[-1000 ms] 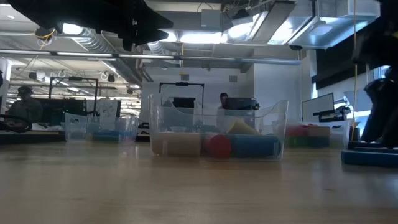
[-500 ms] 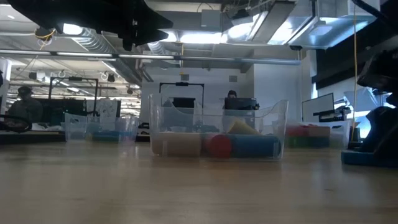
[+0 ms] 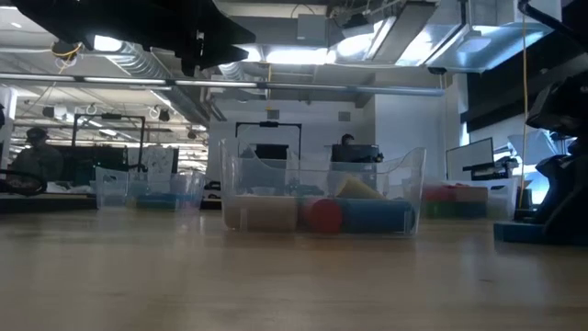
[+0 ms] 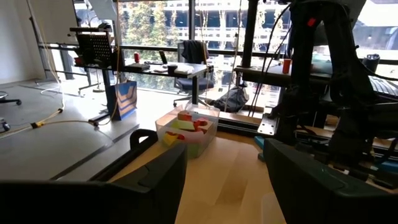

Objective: Sort blocks by size
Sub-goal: Put the blue rectangular block into the top left transparent bin

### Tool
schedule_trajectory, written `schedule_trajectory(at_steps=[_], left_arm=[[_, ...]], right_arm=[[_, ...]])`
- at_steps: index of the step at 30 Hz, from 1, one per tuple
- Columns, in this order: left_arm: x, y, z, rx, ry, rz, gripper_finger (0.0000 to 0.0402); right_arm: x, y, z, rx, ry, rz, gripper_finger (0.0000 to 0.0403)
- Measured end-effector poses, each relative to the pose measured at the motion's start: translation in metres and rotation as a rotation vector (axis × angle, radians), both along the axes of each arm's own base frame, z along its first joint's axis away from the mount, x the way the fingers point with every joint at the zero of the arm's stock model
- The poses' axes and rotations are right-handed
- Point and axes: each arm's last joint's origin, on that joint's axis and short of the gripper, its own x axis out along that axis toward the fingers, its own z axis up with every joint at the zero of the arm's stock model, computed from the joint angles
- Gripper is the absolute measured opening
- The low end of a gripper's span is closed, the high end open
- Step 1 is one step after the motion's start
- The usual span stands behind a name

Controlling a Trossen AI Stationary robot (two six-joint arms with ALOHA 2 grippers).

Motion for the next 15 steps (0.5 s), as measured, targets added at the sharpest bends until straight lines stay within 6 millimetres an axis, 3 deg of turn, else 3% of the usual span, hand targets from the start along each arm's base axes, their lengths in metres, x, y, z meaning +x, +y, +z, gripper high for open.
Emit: schedule_trajectory(at_steps=[6, 12, 15], left_arm=[[0.0, 0.0, 0.0, 0.002, 0.001, 0.0, 0.021], [0.0, 0.0, 0.0, 0.002, 0.001, 0.0, 0.021], [0.0, 0.0, 0.0, 0.002, 0.001, 0.0, 0.021]], right_arm=[[0.0006, 0.0002, 0.0003, -0.006, -0.014, -0.007, 0.0104], [0.0038, 0.0033, 0.0037, 0.006, -0.02, -0.01, 0.0145], [0.0062, 0.006, 0.0062, 0.022, -0.016, -0.001, 0.0147]])
